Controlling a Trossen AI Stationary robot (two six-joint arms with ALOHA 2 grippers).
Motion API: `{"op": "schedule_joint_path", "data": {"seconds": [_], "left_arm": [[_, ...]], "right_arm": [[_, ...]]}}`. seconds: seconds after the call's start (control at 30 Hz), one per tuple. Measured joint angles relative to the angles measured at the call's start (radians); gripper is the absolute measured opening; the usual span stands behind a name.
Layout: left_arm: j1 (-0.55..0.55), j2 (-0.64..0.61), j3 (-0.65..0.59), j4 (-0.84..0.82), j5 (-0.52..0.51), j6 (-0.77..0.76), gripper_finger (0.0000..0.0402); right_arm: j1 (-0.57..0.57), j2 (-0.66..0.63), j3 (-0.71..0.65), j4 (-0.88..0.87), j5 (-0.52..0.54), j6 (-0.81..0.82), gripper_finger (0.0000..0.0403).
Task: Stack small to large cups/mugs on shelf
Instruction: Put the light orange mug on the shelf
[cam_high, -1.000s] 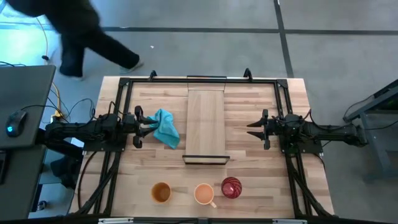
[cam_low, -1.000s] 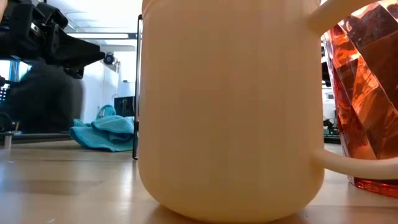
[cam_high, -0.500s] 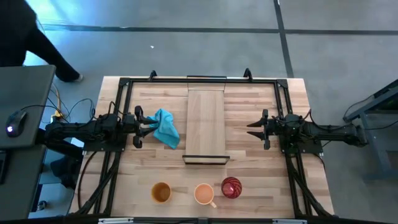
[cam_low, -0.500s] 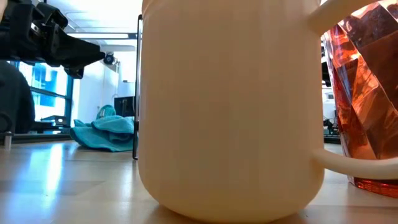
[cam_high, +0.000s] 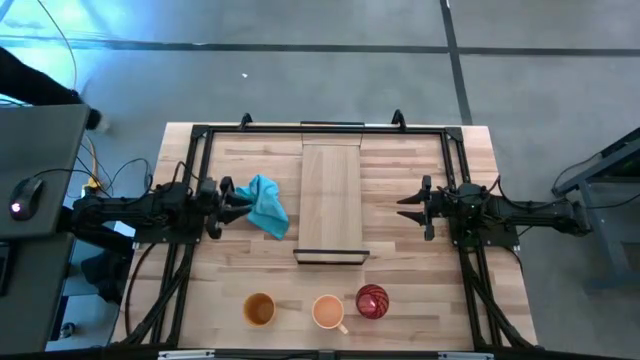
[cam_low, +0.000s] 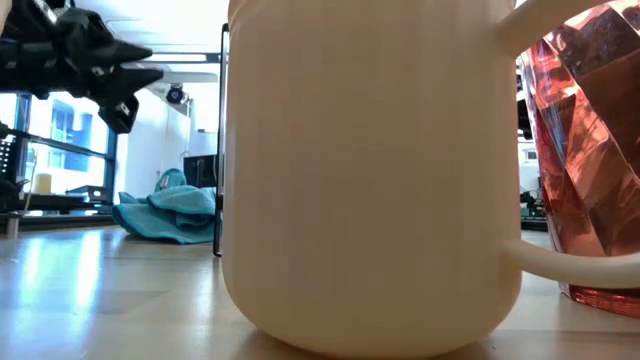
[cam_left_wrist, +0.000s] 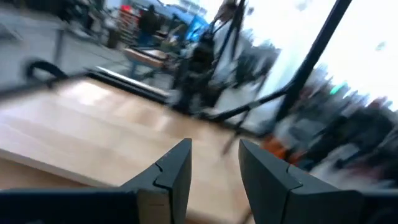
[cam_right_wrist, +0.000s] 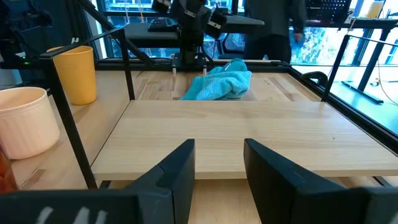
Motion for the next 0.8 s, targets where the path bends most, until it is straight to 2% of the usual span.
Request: {"op": "schedule_joint_path", "data": {"seconds": [0.13, 0.23, 0.43, 0.67, 0.8], "left_arm": [[0.000, 0.000, 0.000, 0.061, -0.004, -0.075, 0.0122], [0.000, 0.000, 0.001, 0.111, -0.004, -0.096, 0.0122], [0.001, 0.000, 0.001, 0.147, -0.007, -0.063, 0.0122], [0.000, 0.000, 0.001, 0.145, 0.019, -0.143, 0.0122], [0.000, 0.000, 0.001, 0.139, 0.020, -0.188, 0.0122]], "right_arm": [[0.000, 0.001, 0.000, 0.032, -0.003, -0.074, 0.0130], [0.001, 0.000, 0.000, 0.124, -0.004, 0.030, 0.0130], [0.001, 0.000, 0.000, 0.177, -0.004, 0.217, 0.0130], [0.001, 0.000, 0.000, 0.233, -0.023, 0.660, 0.0130], [0.001, 0.000, 0.000, 0.245, -0.019, 0.798, 0.0130]]}}
